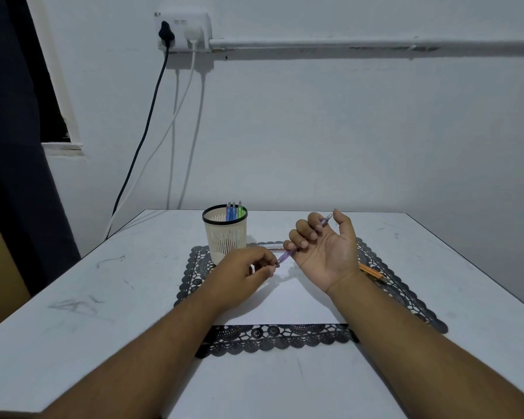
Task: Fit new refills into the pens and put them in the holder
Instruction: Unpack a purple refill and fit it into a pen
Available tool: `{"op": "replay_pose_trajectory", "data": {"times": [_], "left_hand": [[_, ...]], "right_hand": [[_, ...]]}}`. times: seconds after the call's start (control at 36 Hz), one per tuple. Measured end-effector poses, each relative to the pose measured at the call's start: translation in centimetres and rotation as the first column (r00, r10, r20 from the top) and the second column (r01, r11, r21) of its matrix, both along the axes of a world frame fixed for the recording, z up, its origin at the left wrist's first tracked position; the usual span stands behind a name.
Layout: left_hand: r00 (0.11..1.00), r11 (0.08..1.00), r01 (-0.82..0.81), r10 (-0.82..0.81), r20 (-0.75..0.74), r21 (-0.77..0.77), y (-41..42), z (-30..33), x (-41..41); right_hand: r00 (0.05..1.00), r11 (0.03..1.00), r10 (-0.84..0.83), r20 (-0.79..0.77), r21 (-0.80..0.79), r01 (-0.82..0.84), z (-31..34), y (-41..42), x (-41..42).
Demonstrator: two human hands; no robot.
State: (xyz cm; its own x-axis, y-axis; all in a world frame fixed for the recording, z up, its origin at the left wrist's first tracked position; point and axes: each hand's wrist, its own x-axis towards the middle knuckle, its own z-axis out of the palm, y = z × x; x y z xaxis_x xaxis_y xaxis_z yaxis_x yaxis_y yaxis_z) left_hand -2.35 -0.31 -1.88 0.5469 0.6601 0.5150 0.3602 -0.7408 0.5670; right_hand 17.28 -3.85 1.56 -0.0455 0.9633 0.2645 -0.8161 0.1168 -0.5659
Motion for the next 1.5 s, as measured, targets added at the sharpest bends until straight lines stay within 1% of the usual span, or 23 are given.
{"op": "replay_pose_trajectory", "data": {"times": [0.17,0.33,0.5,0.61,0.67,0.72,0.75,0.78,0.81,0.86,0.94,1.03,1.11,1.17,1.22,1.31,1.39,1.5], "left_hand": [[1.0,1.0,0.005,-0.005,0.003,-0.006,0.0,0.0,-0.1],[1.0,1.0,-0.018,0.018,-0.008,0.003,0.0,0.1,-0.1],[0.998,0.998,-0.066,0.066,0.008,-0.001,-0.2,0.3,-0.2],[0.994,0.993,-0.102,0.105,0.045,-0.054,-0.2,0.4,-0.3],[0.989,0.988,-0.107,0.118,0.092,-0.11,-0.1,0.4,-0.4],[0.983,0.984,-0.11,0.129,0.129,-0.141,0.0,0.5,-0.5],[0.981,0.983,-0.112,0.133,0.14,-0.149,0.0,0.6,-0.5],[0.98,0.981,-0.114,0.137,0.143,-0.155,0.1,0.6,-0.6],[0.981,0.98,-0.114,0.138,0.14,-0.166,0.0,0.8,-0.8],[0.981,0.973,-0.117,0.144,0.127,-0.196,0.2,1.0,-1.2],[0.979,0.96,-0.18,0.197,0.06,-0.212,1.1,1.3,-2.3],[0.965,0.941,-0.259,0.245,-0.09,-0.215,2.2,1.2,-3.7],[0.906,0.912,-0.36,0.291,-0.308,-0.198,3.1,0.9,-4.6],[0.861,0.901,-0.396,0.299,-0.411,-0.175,3.6,0.6,-4.8],[0.836,0.894,-0.418,0.31,-0.452,-0.16,3.9,0.4,-4.9],[0.818,0.888,-0.438,0.331,-0.471,-0.136,3.7,0.3,-4.7],[0.797,0.885,-0.454,0.354,-0.49,-0.1,3.4,0.1,-4.2],[0.746,0.875,-0.483,0.399,-0.533,-0.02,2.8,-0.1,-3.5]], "right_hand": [[1.0,1.0,-0.003,0.027,0.003,0.003,0.1,-0.1,-0.1],[0.996,1.0,-0.023,0.087,0.003,0.023,0.3,-0.2,-0.3],[0.972,0.996,-0.063,0.226,-0.046,0.076,0.5,0.0,-0.6],[0.947,0.993,-0.077,0.312,-0.061,0.101,0.4,0.1,-0.7],[0.906,0.991,-0.088,0.414,-0.054,0.121,0.2,0.1,-0.7],[0.794,0.986,-0.125,0.595,-0.017,0.168,-0.2,0.0,-0.9],[0.734,0.983,-0.136,0.665,0.001,0.182,-0.3,-0.1,-1.0],[0.698,0.982,-0.136,0.703,0.005,0.186,-0.4,-0.2,-1.1],[0.691,0.983,-0.127,0.712,-0.005,0.186,-0.5,-0.2,-1.2],[0.714,0.984,-0.112,0.691,-0.025,0.178,-0.4,-0.2,-1.2],[0.748,0.979,-0.126,0.651,-0.04,0.2,-0.3,0.2,-0.7],[0.759,0.963,-0.163,0.631,-0.067,0.262,-0.5,0.7,0.2],[0.69,0.93,-0.216,0.691,-0.069,0.361,-1.1,1.2,1.3],[0.639,0.907,-0.236,0.732,-0.071,0.416,-1.6,1.5,1.9],[0.625,0.89,-0.235,0.744,-0.093,0.446,-1.9,1.7,2.3],[0.642,0.89,-0.214,0.736,-0.125,0.44,-2.3,2.0,2.5],[0.651,0.915,-0.161,0.741,-0.136,0.381,-2.7,2.0,2.4],[0.609,0.953,-0.096,0.787,-0.103,0.285,-3.0,1.6,0.9]]}}
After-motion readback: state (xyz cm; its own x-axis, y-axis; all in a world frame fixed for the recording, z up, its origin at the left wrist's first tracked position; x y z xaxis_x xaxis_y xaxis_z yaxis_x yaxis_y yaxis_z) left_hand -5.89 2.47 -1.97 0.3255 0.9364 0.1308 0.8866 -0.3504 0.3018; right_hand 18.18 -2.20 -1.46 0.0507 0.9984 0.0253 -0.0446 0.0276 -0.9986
